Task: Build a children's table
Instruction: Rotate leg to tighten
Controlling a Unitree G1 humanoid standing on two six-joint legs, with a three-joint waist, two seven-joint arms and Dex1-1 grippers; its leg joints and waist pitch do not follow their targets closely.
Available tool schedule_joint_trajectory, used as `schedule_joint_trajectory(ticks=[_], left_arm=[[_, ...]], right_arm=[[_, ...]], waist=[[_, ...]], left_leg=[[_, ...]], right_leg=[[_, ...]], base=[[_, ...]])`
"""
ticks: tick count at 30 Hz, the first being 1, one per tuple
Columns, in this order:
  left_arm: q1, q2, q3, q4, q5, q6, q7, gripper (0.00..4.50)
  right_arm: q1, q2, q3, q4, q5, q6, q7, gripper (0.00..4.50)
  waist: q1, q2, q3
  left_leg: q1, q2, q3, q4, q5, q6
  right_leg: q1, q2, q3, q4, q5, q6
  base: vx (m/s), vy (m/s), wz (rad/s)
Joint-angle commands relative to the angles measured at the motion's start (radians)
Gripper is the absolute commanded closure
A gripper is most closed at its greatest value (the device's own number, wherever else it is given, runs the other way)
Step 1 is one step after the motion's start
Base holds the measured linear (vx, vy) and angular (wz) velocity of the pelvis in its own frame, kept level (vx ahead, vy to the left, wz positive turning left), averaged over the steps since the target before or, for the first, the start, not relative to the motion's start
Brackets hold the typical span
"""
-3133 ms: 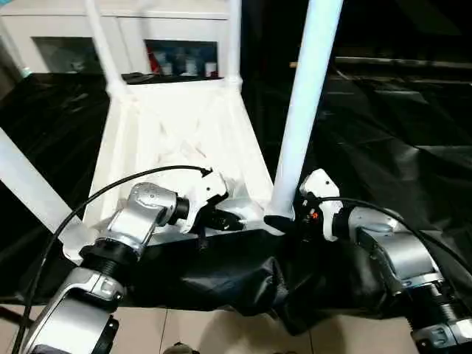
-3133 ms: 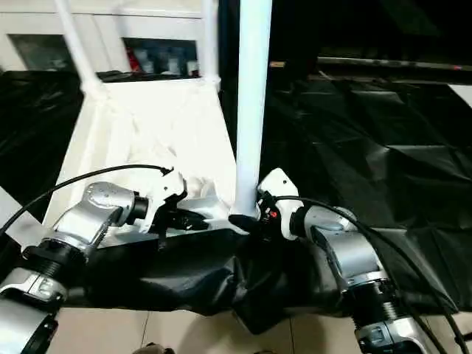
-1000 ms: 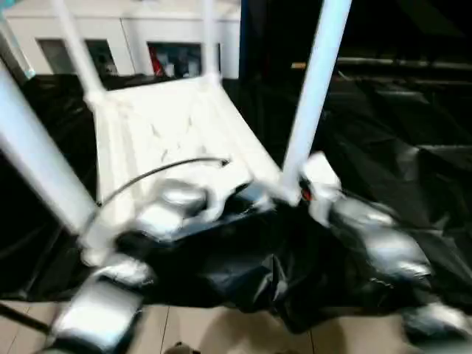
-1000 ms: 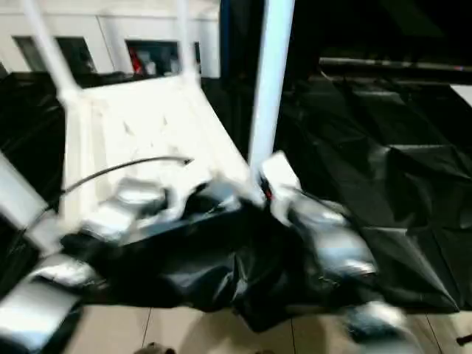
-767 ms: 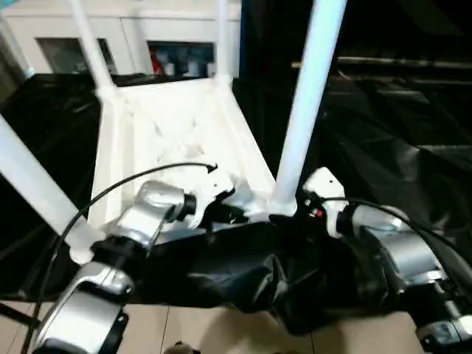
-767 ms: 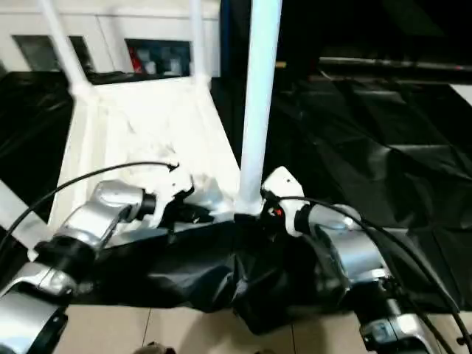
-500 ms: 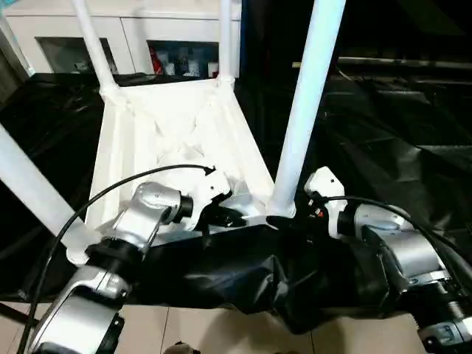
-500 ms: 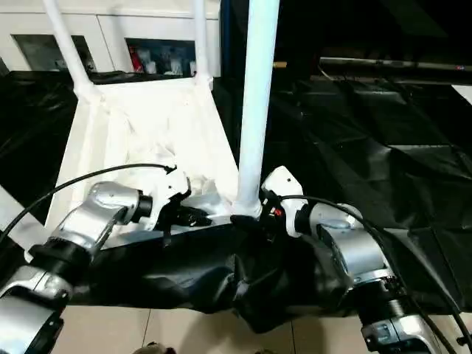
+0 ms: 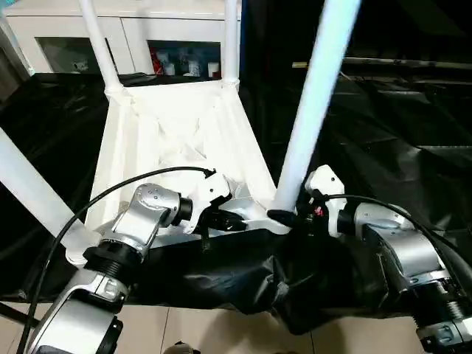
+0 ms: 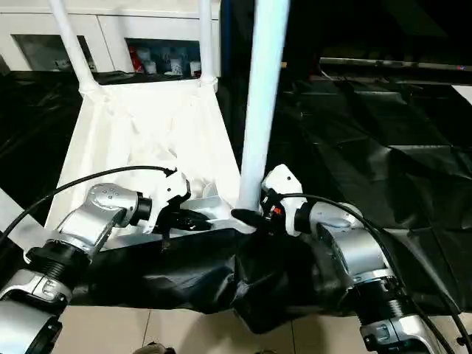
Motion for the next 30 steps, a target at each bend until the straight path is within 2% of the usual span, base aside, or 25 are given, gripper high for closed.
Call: schedule_joint_trajectory(ticks=[1,3,8,11,14,15,16,17,18,19,20,22,24,27,28,30], left_arm=[[0.010,-0.031,0.007,-0.039,-0.070,-0.016,-0.037,4.50],[0.012,-0.030,0.008,-0.043,-0.069,-0.014,-0.035,4.50],[0.013,-0.033,0.011,-0.043,-0.065,-0.015,-0.021,4.50],[-0.008,-0.062,0.024,0.005,-0.028,-0.030,0.090,4.50],[-0.022,-0.078,0.029,0.035,-0.007,-0.029,0.153,4.50],[-0.052,-0.111,0.042,0.090,0.023,-0.002,0.274,4.50],[-0.069,-0.133,0.054,0.122,0.034,0.016,0.345,4.50],[-0.080,-0.147,0.062,0.142,0.040,0.027,0.390,4.50],[-0.105,-0.184,0.072,0.183,0.055,0.042,0.494,4.50],[-0.109,-0.191,0.073,0.191,0.058,0.044,0.511,4.50],[-0.116,-0.202,0.073,0.202,0.063,0.045,0.537,4.50],[-0.137,-0.243,0.074,0.232,0.073,0.043,0.611,4.50],[-0.159,-0.284,0.064,0.262,0.084,0.012,0.651,4.50],[-0.164,-0.290,0.064,0.268,0.082,0.007,0.641,4.50],[-0.167,-0.289,0.061,0.272,0.083,-0.003,0.634,4.50],[-0.169,-0.283,0.054,0.275,0.084,-0.016,0.610,4.50]], right_arm=[[0.010,0.001,0.013,-0.003,0.005,0.008,0.011,2.14],[0.015,0.002,0.015,-0.004,0.004,0.007,0.012,2.35],[0.025,0.016,0.013,-0.003,0.004,0.005,-0.002,2.43],[0.028,0.074,0.001,0.039,-0.019,0.005,-0.105,2.45],[0.027,0.101,-0.003,0.061,-0.035,0.013,-0.163,2.46],[0.019,0.149,-0.014,0.099,-0.061,0.046,-0.272,2.46],[0.012,0.181,-0.028,0.124,-0.075,0.062,-0.347,2.46],[0.007,0.202,-0.037,0.140,-0.083,0.072,-0.394,2.46],[-0.019,0.265,-0.078,0.191,-0.088,0.095,-0.527,2.46],[-0.025,0.278,-0.085,0.200,-0.089,0.098,-0.551,2.46],[-0.034,0.297,-0.096,0.215,-0.090,0.101,-0.587,2.46],[-0.068,0.354,-0.114,0.260,-0.092,0.098,-0.668,2.46],[-0.108,0.406,-0.109,0.297,-0.091,0.065,-0.697,2.46],[-0.114,0.413,-0.110,0.298,-0.089,0.050,-0.695,2.46],[-0.117,0.417,-0.118,0.298,-0.088,0.042,-0.697,2.12],[-0.122,0.424,-0.134,0.296,-0.083,0.030,-0.698,1.78]], waist=[[-0.002,-0.021,-0.061],[-0.003,-0.021,-0.062],[-0.003,-0.021,-0.062],[-0.006,-0.022,-0.062],[-0.007,-0.023,-0.056],[-0.009,-0.025,-0.055],[-0.012,-0.025,-0.050],[-0.013,-0.026,-0.050],[-0.013,-0.026,-0.053],[-0.014,-0.024,-0.053],[-0.014,-0.025,-0.053],[-0.015,-0.025,-0.055],[-0.015,-0.022,-0.058],[-0.011,-0.025,-0.061],[-0.010,-0.025,-0.061],[-0.009,-0.026,-0.062]], left_leg=[[0.007,0.027,-0.002,-0.060,-0.151,0.067],[0.008,0.027,-0.001,-0.060,-0.155,0.067],[0.008,0.027,-0.001,-0.060,-0.159,0.066],[0.007,0.027,-0.001,-0.060,-0.164,0.061],[0.012,0.025,-0.002,-0.065,-0.214,0.035],[0.013,0.025,-0.003,-0.067,-0.221,0.030],[0.017,0.023,-0.002,-0.069,-0.252,0.015],[0.019,0.022,-0.004,-0.070,-0.264,0.008],[0.023,0.021,-0.006,-0.070,-0.267,-0.003],[0.024,0.021,-0.008,-0.070,-0.274,-0.008],[0.023,0.021,-0.010,-0.072,-0.277,-0.009],[0.024,0.021,-0.011,-0.074,-0.292,-0.011],[0.020,0.023,-0.013,-0.076,-0.284,-0.012],[0.017,0.021,-0.010,-0.075,-0.266,0.000],[0.015,0.022,-0.009,-0.074,-0.253,0.004],[0.015,0.021,-0.008,-0.073,-0.245,0.011]], right_leg=[[0.056,-0.061,0.028,-0.069,-0.158,-0.220],[0.055,-0.062,0.028,-0.069,-0.163,-0.220],[0.055,-0.062,0.028,-0.070,-0.178,-0.216],[0.052,-0.062,0.028,-0.070,-0.189,-0.214],[0.049,-0.064,0.028,-0.084,-0.306,-0.186],[0.047,-0.063,0.029,-0.087,-0.336,-0.172],[0.041,-0.061,0.029,-0.093,-0.388,-0.160],[0.041,-0.062,0.028,-0.096,-0.421,-0.152],[0.041,-0.066,0.028,-0.099,-0.459,-0.139],[0.035,-0.066,0.030,-0.103,-0.476,-0.133],[0.038,-0.066,0.028,-0.104,-0.484,-0.127],[0.036,-0.065,0.028,-0.105,-0.470,-0.116],[0.041,-0.065,0.028,-0.100,-0.424,-0.120],[0.045,-0.064,0.030,-0.096,-0.348,-0.132],[0.047,-0.064,0.030,-0.092,-0.318,-0.139],[0.048,-0.065,0.030,-0.091,-0.298,-0.148]], base=[[0.000,0.000,0.00],[0.000,0.000,0.00],[0.000,0.000,0.00],[0.000,0.000,0.00],[0.000,0.000,0.00],[0.000,0.000,0.00],[0.000,0.000,0.00],[0.000,0.000,0.00],[0.000,0.000,0.00],[0.000,0.000,0.00],[0.000,0.000,0.00],[0.000,0.000,0.00],[0.000,0.000,0.00],[0.000,0.000,0.00],[0.000,0.000,0.00],[0.000,0.000,0.00]])
